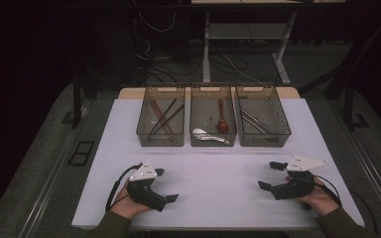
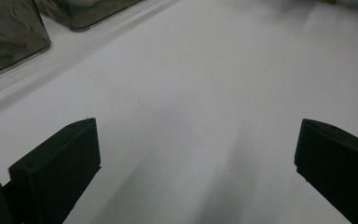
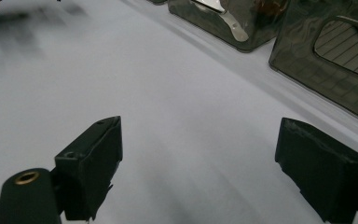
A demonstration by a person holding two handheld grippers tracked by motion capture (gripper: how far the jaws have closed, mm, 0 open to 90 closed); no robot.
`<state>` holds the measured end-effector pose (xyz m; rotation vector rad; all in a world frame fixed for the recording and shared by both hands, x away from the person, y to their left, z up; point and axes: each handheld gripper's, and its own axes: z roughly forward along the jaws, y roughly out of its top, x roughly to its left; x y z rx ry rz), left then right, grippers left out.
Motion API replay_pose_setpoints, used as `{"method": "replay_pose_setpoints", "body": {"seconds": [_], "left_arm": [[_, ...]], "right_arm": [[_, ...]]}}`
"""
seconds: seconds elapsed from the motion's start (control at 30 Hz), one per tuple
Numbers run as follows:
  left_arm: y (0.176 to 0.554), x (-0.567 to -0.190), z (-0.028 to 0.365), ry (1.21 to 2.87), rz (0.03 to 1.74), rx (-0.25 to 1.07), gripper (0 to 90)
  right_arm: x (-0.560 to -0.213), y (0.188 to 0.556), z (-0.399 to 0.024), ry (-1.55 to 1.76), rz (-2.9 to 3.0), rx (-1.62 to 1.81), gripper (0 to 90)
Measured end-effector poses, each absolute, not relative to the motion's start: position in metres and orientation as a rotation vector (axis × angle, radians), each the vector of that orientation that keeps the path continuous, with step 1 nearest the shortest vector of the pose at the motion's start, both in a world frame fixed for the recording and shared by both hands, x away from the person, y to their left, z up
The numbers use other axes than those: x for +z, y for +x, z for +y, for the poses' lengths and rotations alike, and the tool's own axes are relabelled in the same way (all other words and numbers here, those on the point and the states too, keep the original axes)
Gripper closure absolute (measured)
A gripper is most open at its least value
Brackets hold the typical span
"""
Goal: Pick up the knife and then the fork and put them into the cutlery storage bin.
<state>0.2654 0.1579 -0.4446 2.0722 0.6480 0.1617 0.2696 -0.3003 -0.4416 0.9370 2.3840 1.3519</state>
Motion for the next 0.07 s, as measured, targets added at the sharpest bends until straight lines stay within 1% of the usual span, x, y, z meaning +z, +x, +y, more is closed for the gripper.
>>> {"method": "replay_pose_setpoints", "body": {"seconds": [0.07], "left_arm": [[0.2655, -0.4446, 0.1578, 2.073, 0.648, 0.162, 0.0]], "right_arm": [[-0.4417, 0.2697, -0.3003, 0.935, 2.385, 1.352, 14.8]]}}
